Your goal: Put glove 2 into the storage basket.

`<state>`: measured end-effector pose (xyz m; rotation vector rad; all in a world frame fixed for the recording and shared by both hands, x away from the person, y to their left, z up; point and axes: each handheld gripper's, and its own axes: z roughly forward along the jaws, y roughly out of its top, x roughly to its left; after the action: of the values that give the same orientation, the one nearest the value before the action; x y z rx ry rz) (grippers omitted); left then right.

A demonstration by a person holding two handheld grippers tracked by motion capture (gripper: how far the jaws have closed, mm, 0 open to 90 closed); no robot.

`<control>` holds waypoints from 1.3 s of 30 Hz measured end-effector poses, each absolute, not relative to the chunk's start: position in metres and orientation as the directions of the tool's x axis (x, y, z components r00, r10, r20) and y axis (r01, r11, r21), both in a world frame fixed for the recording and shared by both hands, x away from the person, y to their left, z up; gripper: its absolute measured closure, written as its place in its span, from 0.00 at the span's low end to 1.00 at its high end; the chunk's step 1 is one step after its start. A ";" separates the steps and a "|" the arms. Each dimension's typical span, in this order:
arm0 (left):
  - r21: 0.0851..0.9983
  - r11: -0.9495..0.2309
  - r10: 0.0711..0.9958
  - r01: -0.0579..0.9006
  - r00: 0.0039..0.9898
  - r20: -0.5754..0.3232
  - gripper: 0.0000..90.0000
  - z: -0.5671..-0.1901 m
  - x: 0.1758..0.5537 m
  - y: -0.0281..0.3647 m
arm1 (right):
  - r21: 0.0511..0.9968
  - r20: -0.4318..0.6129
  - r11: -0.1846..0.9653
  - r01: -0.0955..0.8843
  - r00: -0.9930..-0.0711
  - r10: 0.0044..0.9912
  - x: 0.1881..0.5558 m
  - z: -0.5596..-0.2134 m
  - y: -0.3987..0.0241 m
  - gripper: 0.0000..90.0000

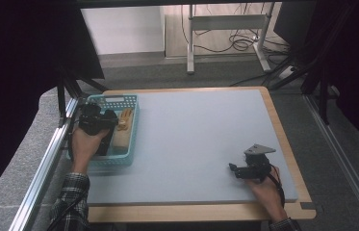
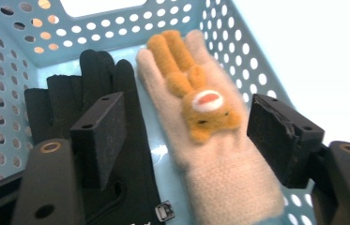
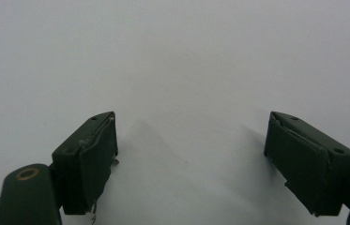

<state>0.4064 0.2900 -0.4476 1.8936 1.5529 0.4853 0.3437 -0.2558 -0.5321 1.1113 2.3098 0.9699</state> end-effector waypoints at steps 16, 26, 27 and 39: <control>0.717 -0.105 0.940 0.689 0.304 -0.154 0.11 -0.442 0.387 0.282 | 0.731 -0.053 0.444 0.518 -0.605 0.795 0.344 -0.532 -0.256 0.19; 0.750 -0.124 0.924 0.650 0.350 -0.151 0.05 -0.437 0.376 0.269 | 0.731 -0.054 0.444 0.518 -0.605 0.795 0.344 -0.532 -0.256 0.19; 0.752 -0.128 0.923 0.647 0.355 -0.148 0.05 -0.436 0.375 0.267 | 0.731 -0.054 0.444 0.518 -0.605 0.794 0.344 -0.532 -0.256 0.19; 0.762 -0.169 0.910 0.626 0.396 -0.124 0.02 -0.434 0.372 0.245 | 0.731 -0.054 0.444 0.518 -0.605 0.795 0.344 -0.532 -0.256 0.19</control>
<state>0.3719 0.2451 -0.4335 1.8901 1.3185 0.4699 0.3437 -0.2558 -0.5321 1.1113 2.3098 0.9689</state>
